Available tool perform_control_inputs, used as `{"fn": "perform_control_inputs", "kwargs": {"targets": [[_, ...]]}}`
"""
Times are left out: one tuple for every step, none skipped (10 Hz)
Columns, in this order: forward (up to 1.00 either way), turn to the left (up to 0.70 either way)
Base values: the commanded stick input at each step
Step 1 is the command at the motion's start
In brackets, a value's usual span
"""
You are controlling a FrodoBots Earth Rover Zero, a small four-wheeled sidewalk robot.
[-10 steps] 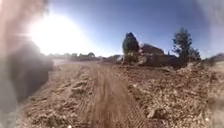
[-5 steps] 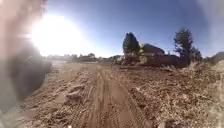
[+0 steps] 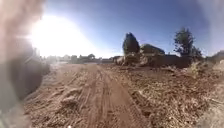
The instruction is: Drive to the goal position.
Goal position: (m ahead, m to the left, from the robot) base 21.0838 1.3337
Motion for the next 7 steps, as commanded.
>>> {"fn": "perform_control_inputs", "kwargs": {"targets": [[0.50, 0.00], [0.50, 0.00], [0.50, 0.00], [0.50, 0.00], [0.50, 0.00], [0.50, 0.00], [0.50, 0.00]]}}
